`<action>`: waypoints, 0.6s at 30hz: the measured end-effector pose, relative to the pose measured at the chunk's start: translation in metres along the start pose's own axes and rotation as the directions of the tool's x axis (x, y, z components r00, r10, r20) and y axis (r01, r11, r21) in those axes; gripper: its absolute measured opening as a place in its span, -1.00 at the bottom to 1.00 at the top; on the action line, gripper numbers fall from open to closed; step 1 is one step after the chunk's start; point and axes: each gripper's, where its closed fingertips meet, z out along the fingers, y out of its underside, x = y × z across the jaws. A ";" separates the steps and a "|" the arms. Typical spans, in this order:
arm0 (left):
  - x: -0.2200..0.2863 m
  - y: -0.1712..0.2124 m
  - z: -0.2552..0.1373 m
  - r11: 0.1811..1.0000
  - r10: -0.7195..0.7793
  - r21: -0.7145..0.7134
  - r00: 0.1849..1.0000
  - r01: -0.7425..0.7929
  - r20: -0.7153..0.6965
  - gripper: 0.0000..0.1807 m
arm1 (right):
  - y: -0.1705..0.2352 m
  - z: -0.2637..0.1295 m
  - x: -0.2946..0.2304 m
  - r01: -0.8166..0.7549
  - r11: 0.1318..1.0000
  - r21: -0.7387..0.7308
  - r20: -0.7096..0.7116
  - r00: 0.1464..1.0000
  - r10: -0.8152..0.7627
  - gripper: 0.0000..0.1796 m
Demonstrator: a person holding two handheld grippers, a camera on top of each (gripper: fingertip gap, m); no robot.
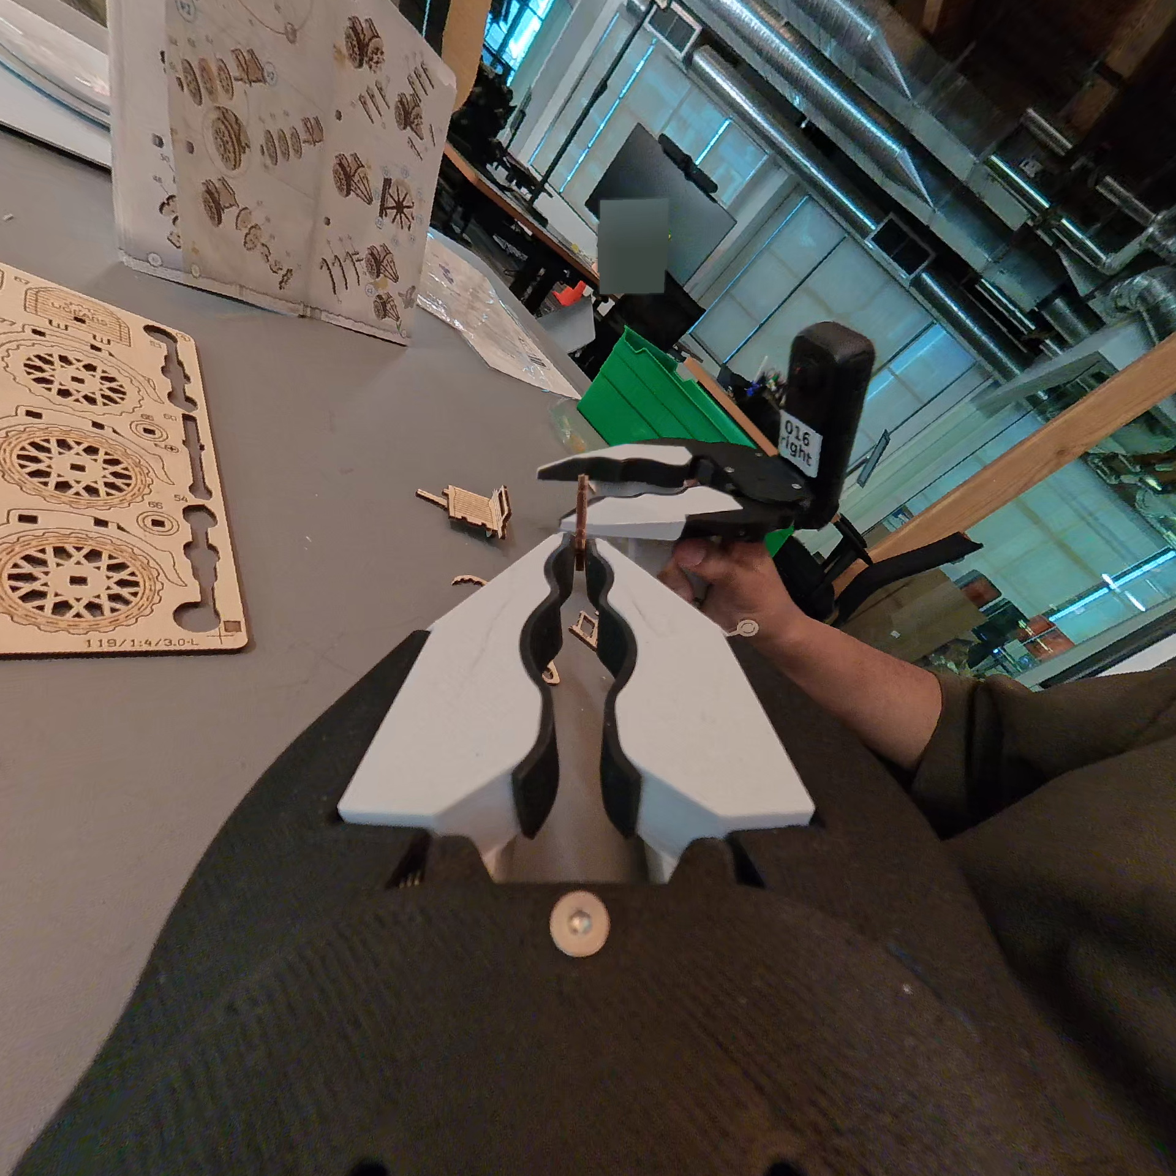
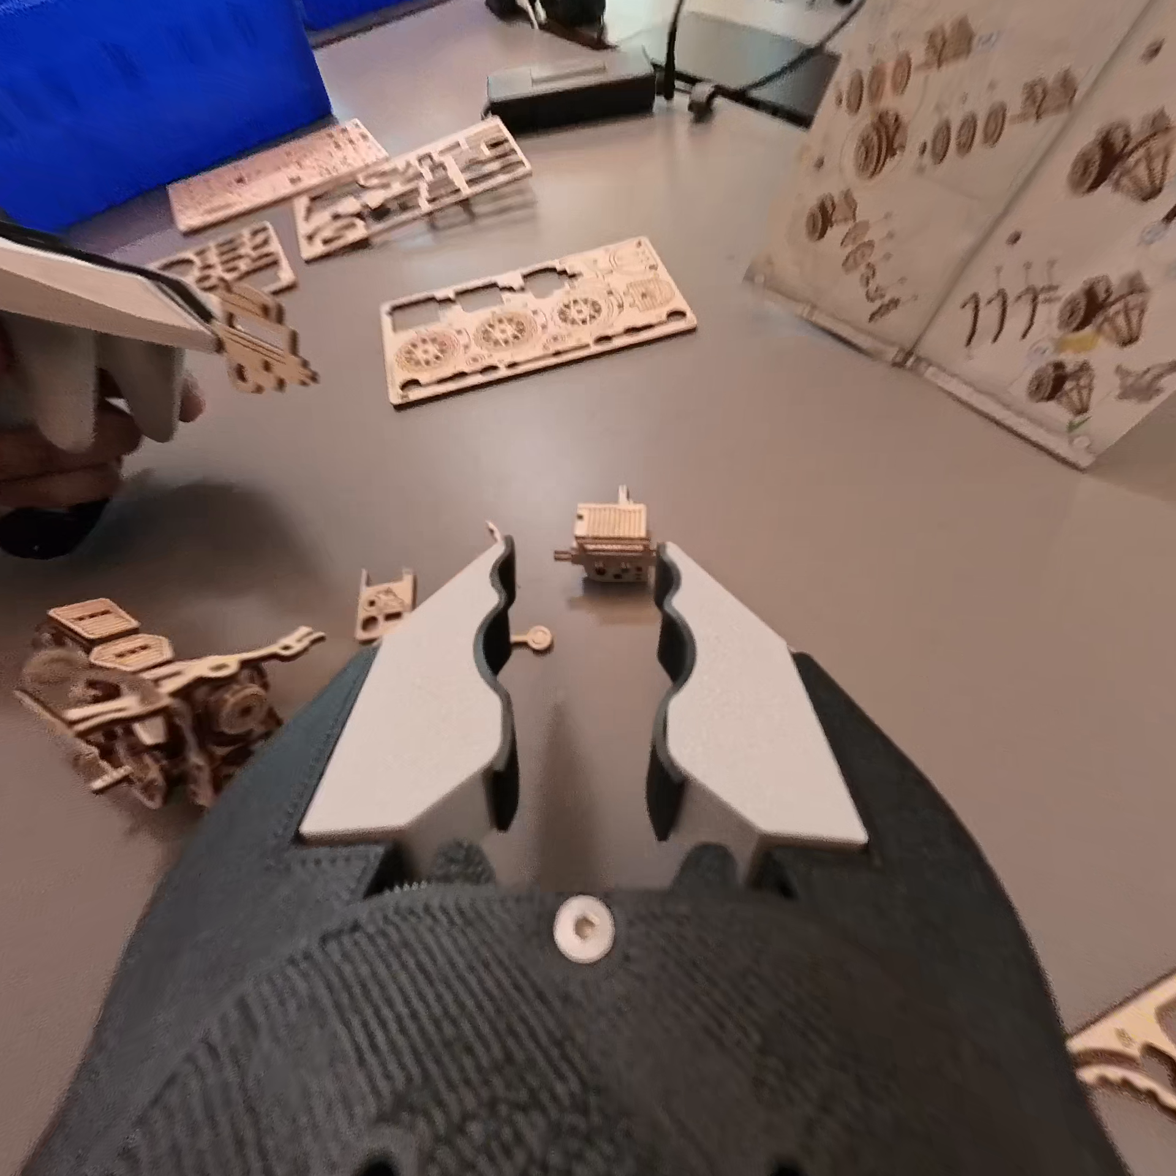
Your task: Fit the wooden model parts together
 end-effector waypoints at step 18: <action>0.003 -0.005 0.001 0.957 0.288 -0.014 0.943 -0.290 0.168 -0.99 | -0.047 -0.016 -0.093 0.084 0.973 0.217 0.212 0.968 -0.131 -0.61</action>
